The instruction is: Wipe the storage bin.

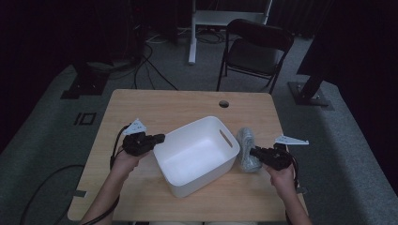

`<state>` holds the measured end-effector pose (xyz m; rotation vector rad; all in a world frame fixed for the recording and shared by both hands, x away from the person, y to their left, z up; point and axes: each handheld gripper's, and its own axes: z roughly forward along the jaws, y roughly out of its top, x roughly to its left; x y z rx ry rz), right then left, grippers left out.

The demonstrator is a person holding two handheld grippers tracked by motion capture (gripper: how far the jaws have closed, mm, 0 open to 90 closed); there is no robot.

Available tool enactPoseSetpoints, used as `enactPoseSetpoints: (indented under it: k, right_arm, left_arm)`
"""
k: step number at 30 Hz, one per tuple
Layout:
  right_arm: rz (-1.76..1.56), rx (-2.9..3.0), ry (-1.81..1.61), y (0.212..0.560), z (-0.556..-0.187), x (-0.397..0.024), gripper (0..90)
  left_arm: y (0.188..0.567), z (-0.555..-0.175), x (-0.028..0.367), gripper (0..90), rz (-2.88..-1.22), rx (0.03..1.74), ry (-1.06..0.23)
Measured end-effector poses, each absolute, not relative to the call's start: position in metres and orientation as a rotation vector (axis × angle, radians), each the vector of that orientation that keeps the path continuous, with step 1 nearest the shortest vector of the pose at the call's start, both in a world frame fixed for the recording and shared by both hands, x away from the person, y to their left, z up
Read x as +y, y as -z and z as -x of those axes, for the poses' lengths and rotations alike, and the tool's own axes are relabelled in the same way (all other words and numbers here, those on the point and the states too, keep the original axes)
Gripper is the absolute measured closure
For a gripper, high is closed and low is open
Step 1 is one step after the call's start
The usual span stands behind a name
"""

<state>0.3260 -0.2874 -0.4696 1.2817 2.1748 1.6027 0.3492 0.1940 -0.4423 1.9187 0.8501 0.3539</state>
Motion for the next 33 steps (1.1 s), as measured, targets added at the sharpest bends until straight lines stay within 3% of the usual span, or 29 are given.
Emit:
enactPoseSetpoints:
  k: [4, 8, 12, 19, 33]
  right_arm:
    - [-1.281, 2.172, -1.603, 0.469, -0.326, -0.288, 76.4]
    - [-1.281, 2.166, -1.608, 0.468, -0.326, -0.289, 76.4]
    - [-1.282, 2.164, -1.606, 0.469, -0.325, -0.289, 76.4]
    - [-1.29, 2.161, -1.611, 0.469, -0.326, -0.291, 76.4]
    - [-1.286, 2.171, -1.608, 0.47, -0.326, -0.289, 76.4]
  left_arm:
    - [0.443, -0.351, 0.193, 84.8, -1.912, 0.849, -0.341]
    - [0.441, -0.353, 0.188, 74.4, -1.905, 0.835, -0.341]
    - [0.444, -0.361, 0.182, 74.4, -1.915, 0.847, -0.322]
    - [0.447, -0.361, 0.181, 83.5, -1.9, 0.869, -0.319]
    - [0.447, -0.341, 0.187, 87.4, -1.888, 0.934, -0.426]
